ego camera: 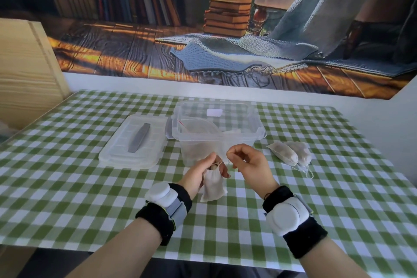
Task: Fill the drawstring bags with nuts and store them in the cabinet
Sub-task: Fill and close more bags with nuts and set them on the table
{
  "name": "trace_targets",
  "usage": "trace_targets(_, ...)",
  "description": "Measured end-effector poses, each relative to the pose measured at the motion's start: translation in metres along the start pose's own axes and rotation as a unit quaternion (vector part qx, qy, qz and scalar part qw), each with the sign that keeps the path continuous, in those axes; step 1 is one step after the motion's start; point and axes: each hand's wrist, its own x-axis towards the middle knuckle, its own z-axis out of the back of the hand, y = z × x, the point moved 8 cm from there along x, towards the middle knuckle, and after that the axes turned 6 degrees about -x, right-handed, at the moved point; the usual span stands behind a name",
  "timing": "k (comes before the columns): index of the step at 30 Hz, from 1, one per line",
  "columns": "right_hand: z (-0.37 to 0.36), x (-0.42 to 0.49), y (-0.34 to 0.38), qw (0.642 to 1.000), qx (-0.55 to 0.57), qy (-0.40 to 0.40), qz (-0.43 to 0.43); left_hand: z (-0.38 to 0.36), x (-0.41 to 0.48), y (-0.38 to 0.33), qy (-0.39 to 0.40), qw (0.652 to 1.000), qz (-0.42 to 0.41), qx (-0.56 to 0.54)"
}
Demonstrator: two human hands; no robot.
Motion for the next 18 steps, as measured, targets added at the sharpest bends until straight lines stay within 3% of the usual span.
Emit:
trace_targets(4,0.004,0.000,-0.001,1.000,0.014,-0.004,-0.010,-0.005,0.000,0.000,0.029,0.998,0.000,-0.047)
trace_targets(10,0.002,-0.001,0.008,1.000,0.025,-0.010,0.007,-0.005,0.000,0.002,-0.022,0.999,-0.015,0.042)
trace_targets(18,0.004,-0.002,0.009,0.998,0.061,-0.015,0.010,-0.010,0.001,0.001,-0.019,1.000,0.013,0.004)
